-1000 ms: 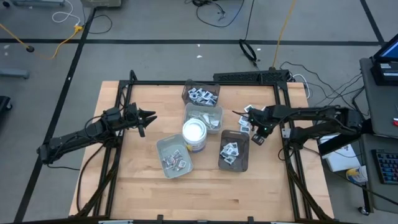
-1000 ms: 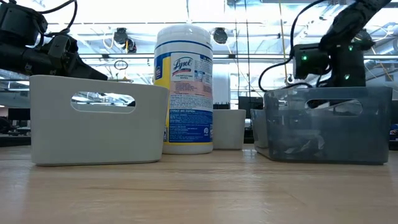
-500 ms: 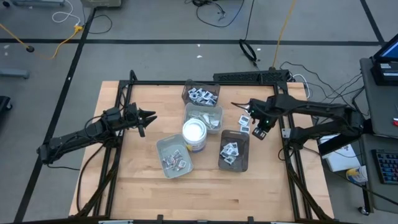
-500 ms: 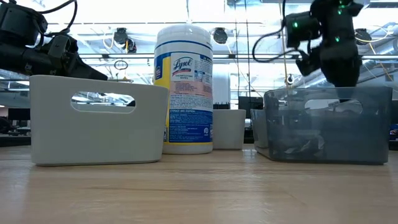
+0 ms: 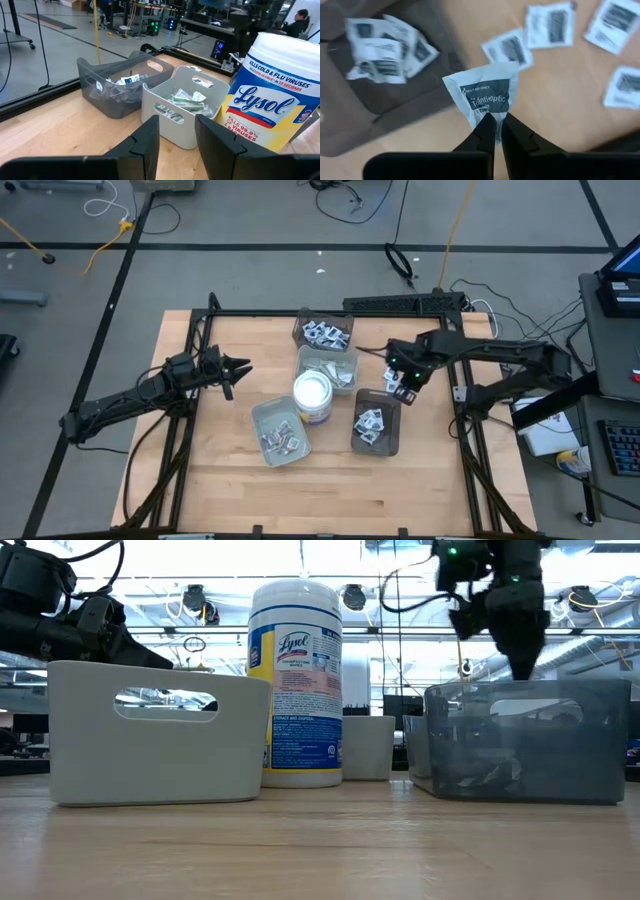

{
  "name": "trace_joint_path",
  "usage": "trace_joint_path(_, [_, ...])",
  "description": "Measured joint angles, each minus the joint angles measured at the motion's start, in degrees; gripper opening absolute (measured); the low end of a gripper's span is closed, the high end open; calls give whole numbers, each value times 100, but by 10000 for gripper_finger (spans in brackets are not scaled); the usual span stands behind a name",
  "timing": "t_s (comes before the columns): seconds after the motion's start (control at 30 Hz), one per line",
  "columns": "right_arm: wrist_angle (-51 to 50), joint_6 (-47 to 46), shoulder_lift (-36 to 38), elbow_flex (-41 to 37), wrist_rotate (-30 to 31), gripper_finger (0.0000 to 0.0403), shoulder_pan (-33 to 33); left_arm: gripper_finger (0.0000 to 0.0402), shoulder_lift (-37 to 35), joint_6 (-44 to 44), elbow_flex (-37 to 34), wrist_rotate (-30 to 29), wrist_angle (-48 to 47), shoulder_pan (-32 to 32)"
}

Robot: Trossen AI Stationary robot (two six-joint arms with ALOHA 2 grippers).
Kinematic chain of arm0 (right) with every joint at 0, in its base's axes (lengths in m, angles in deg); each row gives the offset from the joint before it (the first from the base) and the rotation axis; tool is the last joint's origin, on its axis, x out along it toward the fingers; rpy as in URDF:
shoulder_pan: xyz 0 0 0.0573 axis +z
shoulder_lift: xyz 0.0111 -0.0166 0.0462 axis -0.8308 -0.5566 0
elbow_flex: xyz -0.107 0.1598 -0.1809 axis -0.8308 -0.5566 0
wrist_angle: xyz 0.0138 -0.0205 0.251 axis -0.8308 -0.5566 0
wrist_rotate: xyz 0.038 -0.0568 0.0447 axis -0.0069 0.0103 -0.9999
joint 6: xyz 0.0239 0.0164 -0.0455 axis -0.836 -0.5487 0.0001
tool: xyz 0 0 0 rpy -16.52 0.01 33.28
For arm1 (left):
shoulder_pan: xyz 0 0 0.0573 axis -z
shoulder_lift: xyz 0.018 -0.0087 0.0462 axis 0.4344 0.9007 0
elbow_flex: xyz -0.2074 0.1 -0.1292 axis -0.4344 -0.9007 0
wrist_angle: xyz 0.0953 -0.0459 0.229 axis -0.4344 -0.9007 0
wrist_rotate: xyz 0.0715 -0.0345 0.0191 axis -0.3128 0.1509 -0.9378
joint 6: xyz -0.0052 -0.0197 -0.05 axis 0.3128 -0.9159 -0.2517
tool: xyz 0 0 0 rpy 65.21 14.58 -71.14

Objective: Pick & Place First Aid Supplies
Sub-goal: Put the towelette pack into the bottom transparent black bin

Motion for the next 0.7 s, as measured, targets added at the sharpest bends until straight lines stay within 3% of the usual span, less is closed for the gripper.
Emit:
trace_joint_path(0.47, [135,-140,-1130,1213,-166,8,1340,129,0,0,1,0,0,-2])
trace_joint_path(0.7, [144,-245,-1433,1200,-145,8,1679,129,0,-2,0,0,0,-2])
